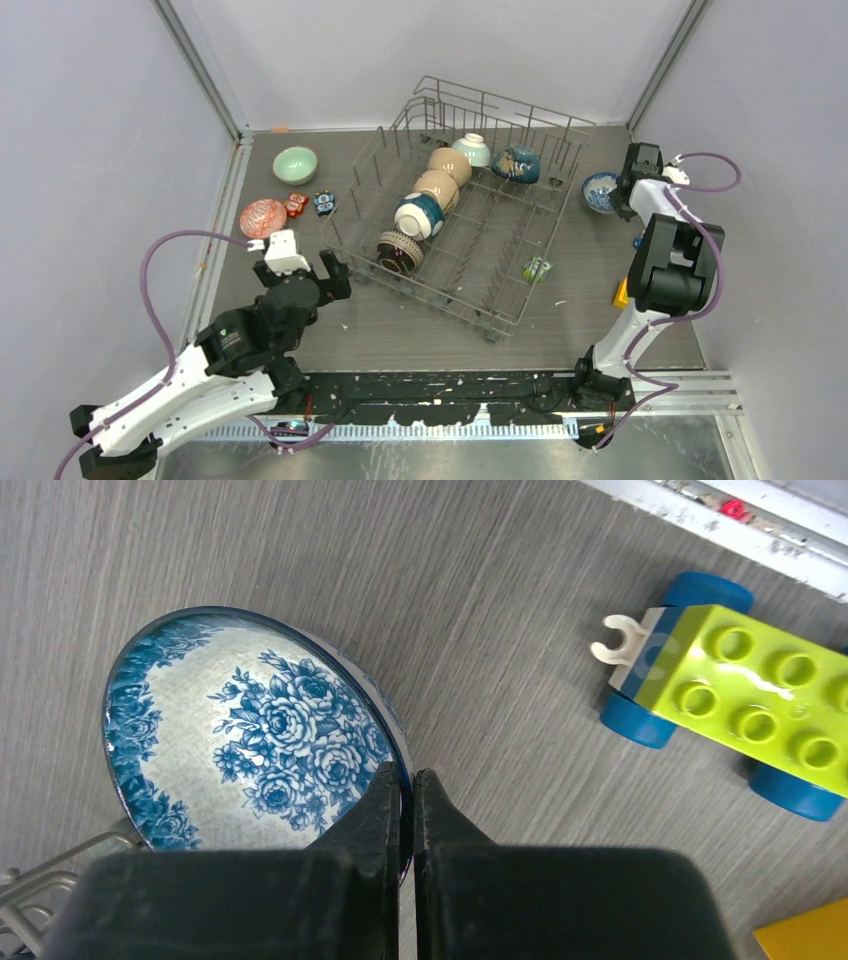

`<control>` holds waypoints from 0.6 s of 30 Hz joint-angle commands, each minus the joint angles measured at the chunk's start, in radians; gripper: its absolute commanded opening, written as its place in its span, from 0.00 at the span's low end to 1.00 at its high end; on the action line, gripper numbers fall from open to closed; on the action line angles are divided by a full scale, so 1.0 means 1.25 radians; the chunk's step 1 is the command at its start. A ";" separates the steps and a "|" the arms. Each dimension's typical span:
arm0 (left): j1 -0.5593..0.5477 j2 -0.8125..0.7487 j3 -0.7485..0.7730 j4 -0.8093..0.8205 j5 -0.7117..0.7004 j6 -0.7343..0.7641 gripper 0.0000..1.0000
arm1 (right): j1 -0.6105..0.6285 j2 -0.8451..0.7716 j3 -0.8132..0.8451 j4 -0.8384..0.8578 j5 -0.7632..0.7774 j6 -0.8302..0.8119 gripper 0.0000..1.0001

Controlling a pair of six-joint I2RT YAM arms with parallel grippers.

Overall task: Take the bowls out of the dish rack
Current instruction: Place the bowl at the center of the board.

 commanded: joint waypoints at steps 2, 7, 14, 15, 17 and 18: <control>0.002 0.067 0.024 0.047 -0.021 0.027 1.00 | -0.004 0.001 0.046 0.084 -0.008 0.035 0.01; 0.002 0.072 0.018 0.062 0.003 0.028 1.00 | -0.010 0.024 0.051 0.085 -0.004 0.024 0.01; 0.001 0.061 0.011 0.059 0.004 0.019 1.00 | -0.019 0.067 0.059 0.075 -0.017 0.005 0.01; 0.001 0.062 0.012 0.059 0.004 0.019 1.00 | -0.019 0.068 0.056 0.079 -0.018 0.006 0.01; 0.001 0.069 0.013 0.062 0.002 0.020 1.00 | -0.019 0.068 0.054 0.076 -0.017 0.010 0.03; 0.001 0.073 0.014 0.066 0.002 0.021 1.00 | -0.019 0.068 0.054 0.075 -0.018 0.012 0.06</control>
